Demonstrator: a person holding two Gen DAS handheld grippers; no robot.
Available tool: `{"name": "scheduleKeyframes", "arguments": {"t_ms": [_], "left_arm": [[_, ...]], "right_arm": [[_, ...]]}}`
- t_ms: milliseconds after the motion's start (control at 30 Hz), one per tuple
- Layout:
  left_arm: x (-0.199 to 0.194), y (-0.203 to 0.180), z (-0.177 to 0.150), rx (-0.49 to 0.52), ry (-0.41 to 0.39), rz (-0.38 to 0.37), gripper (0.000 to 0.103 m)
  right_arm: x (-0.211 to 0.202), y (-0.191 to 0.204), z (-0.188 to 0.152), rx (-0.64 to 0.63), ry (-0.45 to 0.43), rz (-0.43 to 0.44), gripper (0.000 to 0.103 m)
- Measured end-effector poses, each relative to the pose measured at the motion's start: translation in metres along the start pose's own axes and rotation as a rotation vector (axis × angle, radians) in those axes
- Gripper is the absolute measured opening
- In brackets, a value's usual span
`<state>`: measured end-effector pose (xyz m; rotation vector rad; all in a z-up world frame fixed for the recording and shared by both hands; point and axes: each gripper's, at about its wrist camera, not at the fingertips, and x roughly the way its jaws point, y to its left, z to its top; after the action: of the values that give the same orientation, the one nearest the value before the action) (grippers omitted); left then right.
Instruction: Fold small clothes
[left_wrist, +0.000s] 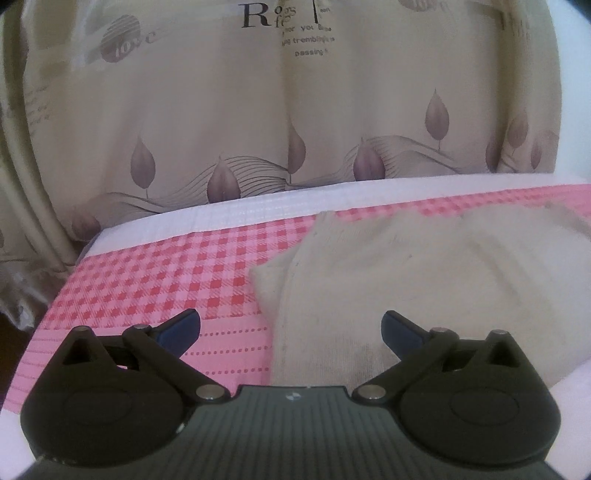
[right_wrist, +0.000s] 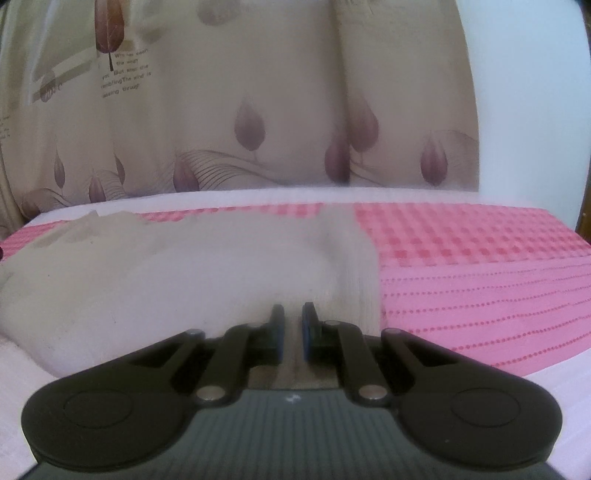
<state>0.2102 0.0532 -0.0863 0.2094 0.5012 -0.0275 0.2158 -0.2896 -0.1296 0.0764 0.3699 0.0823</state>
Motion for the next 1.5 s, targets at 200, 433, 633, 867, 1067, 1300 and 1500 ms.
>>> {"name": "scheduleKeyframes", "arguments": {"t_ms": [200, 433, 633, 867, 1067, 1300, 1500], "left_arm": [[0.007, -0.007, 0.001, 0.035, 0.014, 0.025, 0.103], [0.017, -0.004, 0.001, 0.033, 0.035, 0.043, 0.103], [0.024, 0.001, -0.001, 0.007, 0.054, 0.042, 0.103], [0.033, 0.018, 0.001, -0.071, 0.058, -0.061, 0.103], [0.056, 0.050, -0.007, -0.279, 0.115, -0.267, 0.098], [0.072, 0.065, -0.016, -0.362, 0.128, -0.375, 0.097], [0.090, 0.073, -0.005, -0.388, 0.141, -0.457, 0.069]], "right_arm": [[-0.001, 0.005, 0.000, -0.025, -0.001, 0.007, 0.018], [-0.005, 0.018, -0.002, -0.108, -0.012, 0.057, 0.103], [0.004, 0.019, -0.001, -0.099, 0.026, 0.048, 0.103], [-0.011, 0.018, -0.003, -0.086, -0.045, 0.029, 0.103], [-0.046, 0.022, -0.015, -0.089, -0.264, -0.033, 0.103], [-0.048, 0.023, -0.015, -0.124, -0.277, 0.056, 0.103], [-0.046, 0.024, -0.013, -0.126, -0.264, 0.061, 0.103]]}}
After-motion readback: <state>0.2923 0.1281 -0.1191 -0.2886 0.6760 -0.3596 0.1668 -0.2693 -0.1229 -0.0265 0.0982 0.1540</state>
